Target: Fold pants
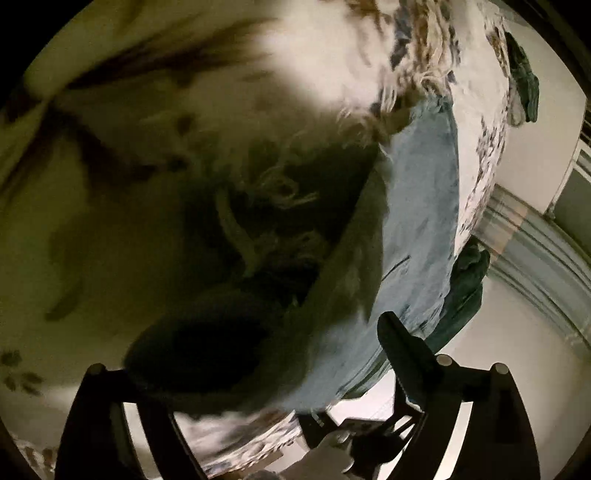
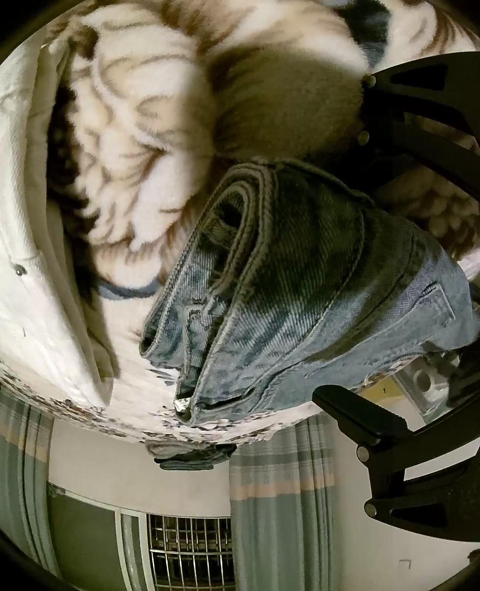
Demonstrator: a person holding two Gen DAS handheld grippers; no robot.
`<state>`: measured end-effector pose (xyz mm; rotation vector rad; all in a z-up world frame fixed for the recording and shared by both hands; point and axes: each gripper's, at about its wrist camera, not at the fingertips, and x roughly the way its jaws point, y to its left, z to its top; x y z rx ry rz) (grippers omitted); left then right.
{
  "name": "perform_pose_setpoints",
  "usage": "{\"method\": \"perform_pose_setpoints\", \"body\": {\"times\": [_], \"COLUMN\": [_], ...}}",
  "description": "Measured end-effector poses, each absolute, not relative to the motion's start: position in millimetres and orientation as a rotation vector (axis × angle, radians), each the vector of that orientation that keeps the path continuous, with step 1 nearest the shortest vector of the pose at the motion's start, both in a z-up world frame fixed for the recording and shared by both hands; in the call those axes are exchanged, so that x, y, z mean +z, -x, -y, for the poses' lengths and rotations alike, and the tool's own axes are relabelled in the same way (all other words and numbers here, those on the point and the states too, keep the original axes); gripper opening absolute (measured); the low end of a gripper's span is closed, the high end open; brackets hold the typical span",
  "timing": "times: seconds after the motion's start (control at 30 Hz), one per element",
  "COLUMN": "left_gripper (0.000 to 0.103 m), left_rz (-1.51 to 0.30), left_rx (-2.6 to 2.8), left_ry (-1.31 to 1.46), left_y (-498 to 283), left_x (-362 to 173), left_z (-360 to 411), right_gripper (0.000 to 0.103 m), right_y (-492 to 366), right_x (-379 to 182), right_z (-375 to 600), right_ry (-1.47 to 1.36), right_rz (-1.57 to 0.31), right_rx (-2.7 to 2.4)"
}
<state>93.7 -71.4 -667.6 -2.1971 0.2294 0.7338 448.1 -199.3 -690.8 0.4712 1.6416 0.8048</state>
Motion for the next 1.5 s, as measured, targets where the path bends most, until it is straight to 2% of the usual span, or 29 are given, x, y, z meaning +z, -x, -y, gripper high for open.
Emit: {"method": "perform_pose_setpoints", "body": {"times": [0.13,0.2,0.23,0.27,0.3,0.33,0.37,0.5,0.8,1.0,1.23,1.5], "left_gripper": [0.089,0.089,0.088,0.074,0.062,0.042,0.039,0.031,0.028,0.028,0.027,0.028], "left_rz": [-0.276,-0.296,-0.297,-0.296,-0.293,-0.307,-0.319,-0.34,-0.466,-0.545,-0.616,-0.69], "left_rx": [0.776,0.786,0.79,0.794,0.8,0.805,0.796,0.769,0.707,0.629,0.43,0.089], "left_ry": [2.219,2.175,2.152,2.115,2.078,2.049,2.024,1.94,1.701,1.531,1.42,1.306], "left_y": [-99,-103,-104,-106,-106,-105,-105,-106,-121,-158,-270,-473], "left_x": [-671,-665,-662,-657,-652,-649,-645,-628,-540,-464,-403,-360], "left_z": [64,60,58,56,53,50,46,31,-7,-48,-91,-118], "right_gripper": [0.098,0.094,0.079,0.062,0.055,0.044,0.035,0.02,0.015,0.014,0.013,0.013], "right_y": [-448,-448,-448,-448,-448,-448,-448,-440,-424,-415,-447,-540], "right_x": [-692,-692,-691,-690,-692,-694,-695,-684,-626,-563,-474,-394], "right_z": [201,203,204,207,211,216,220,224,217,223,242,268], "right_ry": [-0.492,-0.496,-0.499,-0.501,-0.501,-0.523,-0.539,-0.536,-0.579,-0.628,-0.746,-0.853], "right_rz": [-1.632,-1.621,-1.609,-1.6,-1.6,-1.597,-1.592,-1.543,-1.474,-1.446,-1.288,-1.032], "right_rx": [0.797,0.79,0.784,0.769,0.751,0.734,0.728,0.727,0.676,0.631,0.514,0.325]}}
